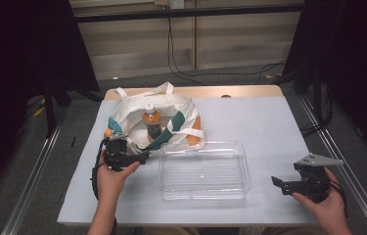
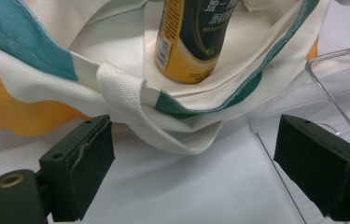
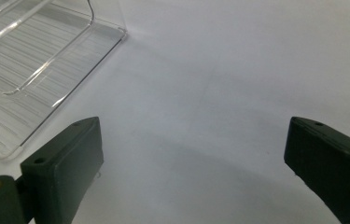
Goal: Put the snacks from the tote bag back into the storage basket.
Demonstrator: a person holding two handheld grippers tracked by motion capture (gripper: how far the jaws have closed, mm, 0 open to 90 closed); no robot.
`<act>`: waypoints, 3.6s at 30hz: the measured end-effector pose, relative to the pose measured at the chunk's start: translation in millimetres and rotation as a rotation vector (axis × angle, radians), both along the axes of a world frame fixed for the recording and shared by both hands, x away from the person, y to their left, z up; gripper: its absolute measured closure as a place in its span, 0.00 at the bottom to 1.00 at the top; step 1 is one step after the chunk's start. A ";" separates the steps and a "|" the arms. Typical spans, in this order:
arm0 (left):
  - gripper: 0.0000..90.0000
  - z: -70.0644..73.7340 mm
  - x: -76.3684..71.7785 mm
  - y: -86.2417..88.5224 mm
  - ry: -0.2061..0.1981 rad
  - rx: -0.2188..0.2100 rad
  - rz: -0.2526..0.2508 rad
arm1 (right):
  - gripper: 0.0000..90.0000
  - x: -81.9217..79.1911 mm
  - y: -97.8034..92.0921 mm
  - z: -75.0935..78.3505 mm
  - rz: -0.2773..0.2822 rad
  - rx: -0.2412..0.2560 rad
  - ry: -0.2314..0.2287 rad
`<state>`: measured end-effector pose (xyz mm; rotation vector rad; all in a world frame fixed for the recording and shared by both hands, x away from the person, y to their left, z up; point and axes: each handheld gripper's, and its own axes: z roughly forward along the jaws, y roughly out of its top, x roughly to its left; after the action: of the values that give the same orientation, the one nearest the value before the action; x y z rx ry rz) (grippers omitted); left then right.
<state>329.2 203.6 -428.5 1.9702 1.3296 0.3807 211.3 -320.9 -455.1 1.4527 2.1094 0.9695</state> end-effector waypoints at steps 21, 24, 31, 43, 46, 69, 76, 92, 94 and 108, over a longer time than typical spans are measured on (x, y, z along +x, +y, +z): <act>0.14 15.2 12.1 -3.5 0.020 -0.032 0.060 | 0.05 4.6 -3.0 -2.2 -0.012 0.021 0.010; 0.14 19.4 18.2 -6.8 0.025 -0.015 0.063 | 0.05 4.3 -2.8 -2.4 -0.008 0.021 0.011; 0.14 29.0 29.7 -16.8 0.032 -0.009 0.064 | 0.05 4.2 -3.9 -3.0 -0.015 0.022 0.013; 0.15 42.2 48.7 -33.7 0.059 0.000 0.063 | 0.05 2.4 -4.6 -1.8 -0.011 0.024 0.000; 0.15 44.7 54.2 -37.0 0.060 0.006 0.070 | 0.05 2.6 -5.3 -2.5 -0.010 0.022 0.003; 0.16 46.0 83.6 -67.9 0.106 0.013 0.126 | 0.05 3.4 -6.7 -3.4 -0.011 0.029 0.011; 0.18 44.6 89.5 -67.9 0.096 0.007 0.171 | 0.05 3.4 -6.1 -3.6 -0.012 0.028 0.011; 0.21 41.6 99.4 -74.8 0.098 0.055 0.222 | 0.05 4.1 -6.7 -4.0 -0.012 0.030 0.013; 0.21 40.6 100.5 -76.0 0.098 0.064 0.220 | 0.05 4.5 -6.7 -4.5 -0.005 0.029 0.012; 0.33 39.5 104.9 -82.9 0.127 0.069 0.226 | 0.05 5.0 -6.1 -5.9 -0.007 0.032 0.021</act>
<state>434.0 120.7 -389.0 1.9320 1.6480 0.4193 216.3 -327.0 -461.1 1.4907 2.1118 0.9935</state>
